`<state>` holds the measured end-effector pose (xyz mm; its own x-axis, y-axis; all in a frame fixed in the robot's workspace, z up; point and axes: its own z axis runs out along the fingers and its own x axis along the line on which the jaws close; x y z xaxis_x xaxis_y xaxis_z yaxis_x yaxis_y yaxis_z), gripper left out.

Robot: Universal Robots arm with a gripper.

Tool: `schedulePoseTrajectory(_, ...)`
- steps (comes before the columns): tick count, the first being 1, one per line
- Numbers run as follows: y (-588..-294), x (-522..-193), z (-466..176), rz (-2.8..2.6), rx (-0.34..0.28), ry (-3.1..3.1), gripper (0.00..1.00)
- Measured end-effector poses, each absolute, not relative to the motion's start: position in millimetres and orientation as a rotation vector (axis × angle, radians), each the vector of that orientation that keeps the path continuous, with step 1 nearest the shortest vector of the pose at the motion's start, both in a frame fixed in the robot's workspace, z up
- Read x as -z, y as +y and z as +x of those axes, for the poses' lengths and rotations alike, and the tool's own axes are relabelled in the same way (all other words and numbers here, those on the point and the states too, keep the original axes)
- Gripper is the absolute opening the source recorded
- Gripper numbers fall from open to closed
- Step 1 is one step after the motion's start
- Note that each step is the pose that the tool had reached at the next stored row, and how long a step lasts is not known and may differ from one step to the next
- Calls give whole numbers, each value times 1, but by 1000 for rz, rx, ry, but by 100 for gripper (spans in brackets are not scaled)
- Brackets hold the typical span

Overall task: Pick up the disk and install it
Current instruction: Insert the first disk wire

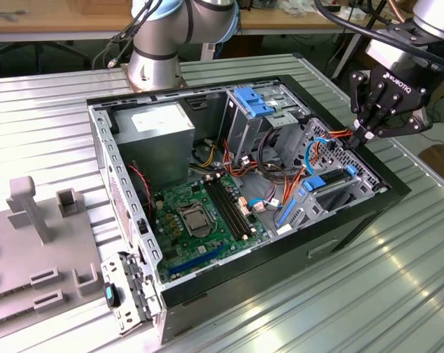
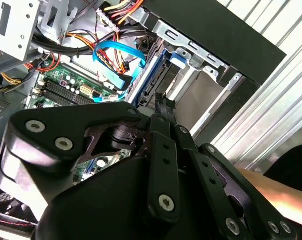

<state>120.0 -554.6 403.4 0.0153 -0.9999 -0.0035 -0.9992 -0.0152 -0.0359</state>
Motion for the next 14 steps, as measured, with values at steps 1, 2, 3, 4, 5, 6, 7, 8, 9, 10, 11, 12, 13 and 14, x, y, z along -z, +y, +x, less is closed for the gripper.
schedulePoseTrajectory(1, -555, -403, 120, -2218, 35, 2185, 11)
schedulePoseTrajectory(2, -554, -403, 120, -2218, 36, 2185, 11)
schedulePoseTrajectory(3, -550, -403, 120, -2219, 36, 2184, 11)
schedulePoseTrajectory(4, -547, -403, 120, -2219, 36, 2184, 11)
schedulePoseTrajectory(5, -544, -403, 120, -2220, 36, 2183, 11)
schedulePoseTrajectory(6, -543, -403, 120, -2220, 36, 2183, 11)
schedulePoseTrajectory(7, -542, -403, 121, -2221, 35, 2182, 11)
schedulePoseTrajectory(8, -542, -403, 121, -2226, 36, 2177, 11)
schedulePoseTrajectory(9, -542, -403, 121, -2242, 35, 2160, 11)
schedulePoseTrajectory(10, -542, -403, 121, -2257, 35, 2145, 11)
schedulePoseTrajectory(11, -542, -402, 121, -2281, 34, 2118, 11)
schedulePoseTrajectory(12, -542, -401, 121, -2319, 33, 2075, 11)
schedulePoseTrajectory(13, -542, -400, 121, -2359, 33, 2030, 11)
schedulePoseTrajectory(14, -542, -400, 121, -2391, 32, 1992, 11)
